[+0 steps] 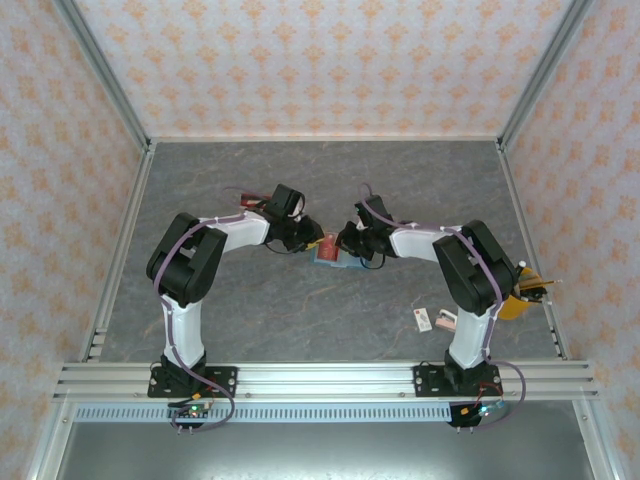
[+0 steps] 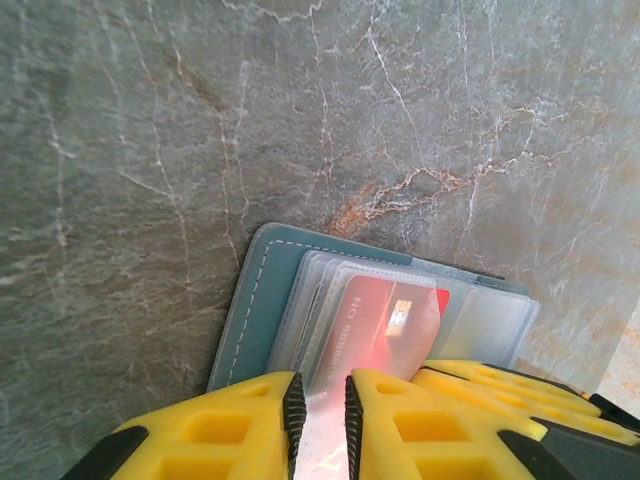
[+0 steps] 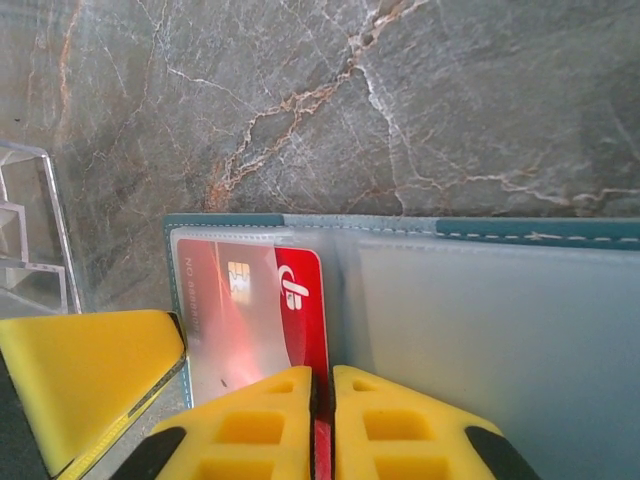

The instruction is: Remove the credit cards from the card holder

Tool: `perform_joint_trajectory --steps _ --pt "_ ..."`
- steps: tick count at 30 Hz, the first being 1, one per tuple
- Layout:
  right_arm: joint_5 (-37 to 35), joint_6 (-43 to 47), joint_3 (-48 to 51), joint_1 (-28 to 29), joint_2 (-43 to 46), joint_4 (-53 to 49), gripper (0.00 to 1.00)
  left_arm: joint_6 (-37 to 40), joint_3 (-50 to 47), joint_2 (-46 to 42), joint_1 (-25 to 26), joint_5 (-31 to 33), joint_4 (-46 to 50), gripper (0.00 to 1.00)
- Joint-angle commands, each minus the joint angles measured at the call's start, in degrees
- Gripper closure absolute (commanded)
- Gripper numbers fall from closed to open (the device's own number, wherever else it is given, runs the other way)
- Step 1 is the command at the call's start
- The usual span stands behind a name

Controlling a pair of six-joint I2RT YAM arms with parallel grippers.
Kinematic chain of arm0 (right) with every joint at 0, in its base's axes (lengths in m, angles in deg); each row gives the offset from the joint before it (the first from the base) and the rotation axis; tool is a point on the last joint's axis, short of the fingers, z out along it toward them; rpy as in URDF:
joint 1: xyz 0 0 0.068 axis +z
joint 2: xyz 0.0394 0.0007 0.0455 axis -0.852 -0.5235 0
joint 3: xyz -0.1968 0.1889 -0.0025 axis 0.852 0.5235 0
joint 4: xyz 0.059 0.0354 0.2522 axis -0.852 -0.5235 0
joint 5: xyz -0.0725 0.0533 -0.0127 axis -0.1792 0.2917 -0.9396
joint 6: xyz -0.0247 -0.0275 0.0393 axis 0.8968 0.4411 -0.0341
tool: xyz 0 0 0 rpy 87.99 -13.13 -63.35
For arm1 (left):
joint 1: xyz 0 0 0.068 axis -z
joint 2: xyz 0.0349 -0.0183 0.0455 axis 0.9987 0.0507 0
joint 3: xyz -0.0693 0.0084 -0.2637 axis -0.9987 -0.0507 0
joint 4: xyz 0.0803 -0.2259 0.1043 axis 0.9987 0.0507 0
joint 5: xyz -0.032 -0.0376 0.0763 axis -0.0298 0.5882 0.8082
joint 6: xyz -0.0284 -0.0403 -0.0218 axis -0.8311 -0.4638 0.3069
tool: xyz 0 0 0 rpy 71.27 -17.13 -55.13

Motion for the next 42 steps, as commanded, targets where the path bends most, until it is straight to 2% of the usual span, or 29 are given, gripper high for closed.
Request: perform_joint_trajectory --steps 1,12,18,22,29,35,42 --pt "-0.29 0.37 1.87 -0.21 0.44 1.56 0.90 -0.79 -2.33 0.58 -0.28 1.65 2.94 0.76" --pt "-4.79 2.75 4.20 -0.47 4.60 -0.63 0.98 -1.48 -3.87 -1.27 -0.64 2.38 1.75 0.76" --pt "-3.66 2.84 4.92 -0.56 5.07 0.56 0.98 -0.98 -3.73 -1.46 -0.63 1.76 1.31 0.75" --pt "-1.76 3.18 4.57 -0.55 5.06 0.88 0.95 0.45 -3.04 -2.43 -0.63 1.17 1.57 0.76" --pt "-0.62 3.83 3.43 -0.56 4.33 -0.98 0.84 3.95 -0.96 -7.07 -0.10 0.36 3.44 0.77" --pt "1.27 3.38 2.84 -0.67 2.41 -0.45 0.81 4.59 1.60 -4.01 1.04 -0.15 5.00 0.80" --pt "0.95 2.82 3.00 -0.73 1.56 -0.23 0.80 2.93 0.54 0.11 1.13 -1.29 2.62 0.81"
